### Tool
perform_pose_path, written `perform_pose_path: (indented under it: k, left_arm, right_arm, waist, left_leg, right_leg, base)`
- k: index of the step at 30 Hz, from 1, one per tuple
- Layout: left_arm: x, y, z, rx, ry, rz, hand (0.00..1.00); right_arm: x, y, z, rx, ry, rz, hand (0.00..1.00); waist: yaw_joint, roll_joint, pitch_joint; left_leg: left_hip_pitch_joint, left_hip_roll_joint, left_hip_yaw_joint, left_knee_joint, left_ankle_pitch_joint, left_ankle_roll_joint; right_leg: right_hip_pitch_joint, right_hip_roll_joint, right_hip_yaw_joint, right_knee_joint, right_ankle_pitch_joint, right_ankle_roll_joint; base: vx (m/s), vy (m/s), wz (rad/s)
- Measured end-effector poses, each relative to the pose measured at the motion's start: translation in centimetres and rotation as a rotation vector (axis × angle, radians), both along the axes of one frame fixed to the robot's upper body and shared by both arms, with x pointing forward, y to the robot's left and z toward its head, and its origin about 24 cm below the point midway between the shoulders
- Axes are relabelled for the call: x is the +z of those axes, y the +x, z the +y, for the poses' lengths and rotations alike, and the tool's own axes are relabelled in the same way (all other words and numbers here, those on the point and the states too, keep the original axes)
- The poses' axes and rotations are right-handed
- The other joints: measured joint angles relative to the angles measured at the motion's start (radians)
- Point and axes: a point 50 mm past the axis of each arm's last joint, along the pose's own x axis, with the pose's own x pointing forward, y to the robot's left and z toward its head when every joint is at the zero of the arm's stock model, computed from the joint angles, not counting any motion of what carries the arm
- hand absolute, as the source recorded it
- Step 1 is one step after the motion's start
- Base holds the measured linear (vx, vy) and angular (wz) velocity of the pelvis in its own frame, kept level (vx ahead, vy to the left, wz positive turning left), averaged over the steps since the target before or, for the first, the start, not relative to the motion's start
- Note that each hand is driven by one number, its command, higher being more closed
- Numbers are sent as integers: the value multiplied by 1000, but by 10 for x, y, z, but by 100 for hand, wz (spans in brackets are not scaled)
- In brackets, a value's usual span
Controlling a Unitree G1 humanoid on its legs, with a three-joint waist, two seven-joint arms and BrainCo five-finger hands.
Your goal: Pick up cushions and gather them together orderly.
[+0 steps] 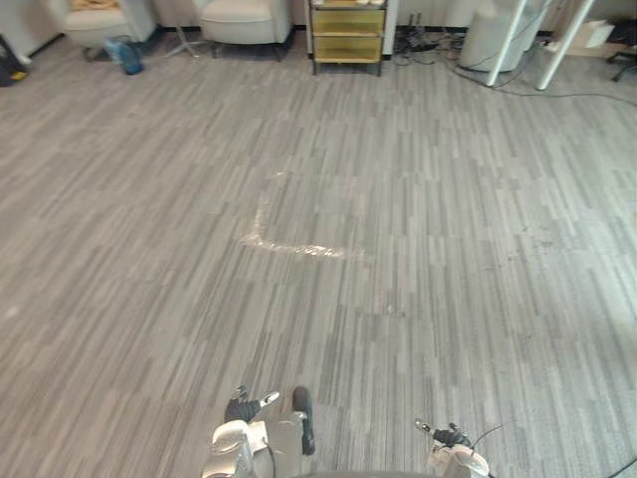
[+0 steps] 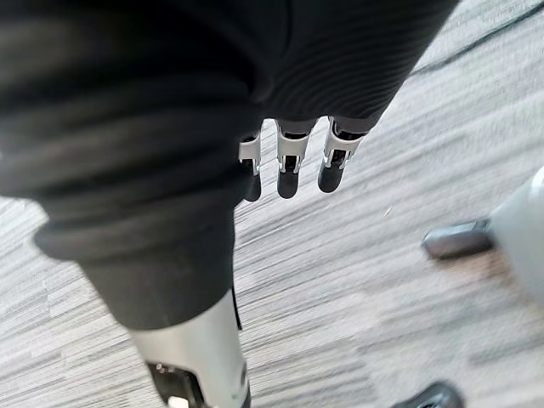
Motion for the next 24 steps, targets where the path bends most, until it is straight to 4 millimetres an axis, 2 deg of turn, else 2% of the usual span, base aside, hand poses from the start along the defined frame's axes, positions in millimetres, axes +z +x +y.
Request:
perform_pose_path:
  k: [2, 3, 4, 5, 6, 7, 8, 9, 10, 11, 12, 13, 14, 15, 16, 17, 18, 19, 20, 21, 22, 23, 24]
  left_arm:
    - [-1, -3, 3, -2, 9, 13, 0]
    - [-4, -7, 0, -16, 2, 36, 0]
    - [-6, -8, -4, -30, -2, 45, 0]
    - [-7, -10, -3, -29, -3, 55, 0]
    - [-7, -9, -6, -30, -10, 62, 0]
    - [-8, -9, -6, -32, -11, 67, 0]
    - [-9, -10, -6, -32, -12, 71, 0]
    - [-9, -9, -7, -38, -11, 72, 0]
    - [-10, -11, -7, -40, -12, 78, 0]
    - [-10, -11, -7, -40, -13, 79, 0]
    - [-11, -15, -7, -38, -13, 87, 0]
    - [-12, -19, -4, -31, -10, 95, 0]
    - [-15, -23, -10, -12, -36, 115, 0]
    - [-17, -30, -12, 18, -53, 129, 0]
    - [-18, -35, -14, 23, -55, 138, 0]
    - [-17, -34, -13, 32, -56, 130, 0]
    - [-16, -31, -14, 53, -66, 114, 0]
    - [-15, -30, -13, 53, -64, 106, 0]
    - [-12, -29, -5, 49, -38, 86, 0]
    - [-11, -28, -3, 42, -31, 80, 0]
    - [-9, -25, -2, 34, -24, 62, 0]
    - [-8, -22, -2, 28, -23, 50, 0]
    - [-8, -21, -3, 27, -23, 48, 0]
  right_arm:
    - [-1, -2, 3, -1, 8, 5, 0]
    - [-1, -3, 3, 7, 7, 5, 0]
    - [-1, -3, 3, 20, -1, 1, 0]
    - [-2, -5, 5, 38, 1, 9, 0]
    - [1, -2, 2, 58, -20, -8, 0]
    - [2, 0, -1, 62, -29, -14, 0]
    - [2, 0, -2, 61, -32, -16, 0]
    - [3, 0, -6, 58, -42, -17, 0]
    - [2, -2, -9, 51, -46, -10, 0]
    - [2, -4, -10, 38, -44, -7, 0]
    - [1, -12, -16, 8, -52, 8, 0]
    - [-2, -22, -18, -3, -50, 39, 0]
    - [-1, -23, -27, -27, -63, 43, 0]
    - [0, -23, -35, -30, -84, 48, 0]
    - [1, -22, -37, -30, -88, 44, 0]
    - [1, -23, -37, -38, -86, 42, 0]
    - [3, -19, -40, -55, -96, 32, 0]
    - [2, -22, -39, -56, -90, 43, 0]
    - [-1, -25, -30, -53, -63, 55, 0]
    - [-2, -26, -27, -50, -57, 59, 0]
    - [-3, -26, -22, -50, -42, 57, 0]
    - [-2, -21, -20, -52, -35, 44, 0]
    - [-2, -21, -19, -52, -35, 44, 0]
  waist:
    - [6, -4, -1]
    - [-3, 10, -1]
    - [-6, 42, 14]
    - [-10, 29, 20]
    - [-23, 30, 21]
    - [-30, 35, 24]
    - [-34, 37, 25]
    - [-52, 40, 28]
    - [-69, 39, 28]
    - [-72, 40, 28]
    - [-79, 37, 28]
    - [-81, 18, 24]
    - [-79, 53, 31]
    - [-73, 83, 14]
    - [-70, 93, 11]
    - [-74, 112, 20]
    - [-67, 139, 37]
    - [-60, 141, 43]
    - [-52, 114, 52]
    - [-52, 106, 50]
    - [-46, 84, 43]
    - [-35, 81, 46]
    - [-33, 80, 46]
  left_leg:
    - [60, -3, 3, 19, -27, 4]
    - [158, -4, -6, -21, -71, 5]
    - [282, -5, -29, -84, -150, -45]
    - [329, -19, -24, -100, -155, -42]
    - [405, -22, -27, -135, -168, -34]
    - [453, -19, -31, -162, -170, -34]
    - [469, -15, -32, -171, -170, -34]
    - [512, -7, -49, -190, -170, -34]
    - [550, -4, -82, -211, -175, -26]
    - [564, -2, -91, -216, -184, -26]
    - [597, -10, -130, -218, -223, -43]
    - [623, -23, -172, -214, -249, -66]
    - [654, 6, -200, -198, -267, -80]
    - [604, 33, -207, -77, -265, -83]
    - [509, 58, -225, 118, -246, -108]
    - [415, 92, -239, 313, -192, -157]
    - [296, 149, -239, 565, -133, -176]
    - [237, 180, -212, 668, -139, -168]
    - [163, 190, -150, 694, -167, -140]
    - [144, 188, -128, 679, -174, -131]
    - [85, 185, -52, 597, -187, -109]
    - [34, 179, 11, 446, -191, -101]
    - [25, 171, 18, 393, -189, -101]
  right_leg:
    - [-44, -9, 27, 184, 51, 44]
    - [-146, -20, 39, 456, 173, 125]
    - [-272, -39, 27, 737, 199, 129]
    - [-323, -67, 12, 820, 160, 105]
    - [-412, -93, -51, 858, 96, 42]
    - [-456, -101, -108, 823, 57, 12]
    - [-469, -102, -129, 791, 45, 1]
    - [-504, -97, -179, 651, 32, -23]
    - [-524, -77, -177, 473, 60, -39]
    - [-530, -66, -165, 406, 84, -41]
    - [-529, -37, -102, 252, 163, -37]
    - [-532, -29, -55, 211, 248, -66]
    - [-535, -10, -66, 302, 207, -101]
    - [-531, 2, -78, 324, 141, -103]
    - [-515, 10, -86, 322, 99, -95]
    - [-480, 20, -107, 307, 78, -98]
    - [-403, 48, -128, 268, 52, -115]
    - [-346, 59, -140, 238, 36, -122]
    - [-254, 52, -169, 187, 15, -118]
    - [-234, 49, -179, 170, 13, -113]
    - [-190, 41, -188, 127, 7, -105]
    - [-142, 41, -187, 83, 5, -101]
    - [-125, 40, -187, 73, 4, -98]
  base:
    - [605, 220, -42]
    - [565, 210, -44]
    - [670, 243, -37]
    - [637, 159, -13]
    - [512, 89, 16]
    - [506, 57, 19]
    - [411, -3, 38]
    - [621, -92, 64]
    - [522, -93, 75]
    - [669, -202, 88]
    - [481, -168, 78]
    - [612, -229, 71]
    - [588, -236, 34]
    - [566, -241, 15]
    - [648, -268, 22]
    - [521, -209, 35]
    - [518, -184, 32]
    - [594, -164, 35]
    - [464, -122, 29]
    - [446, -123, 35]
    - [456, -80, 10]
    - [486, -48, 3]
    - [522, -13, -5]
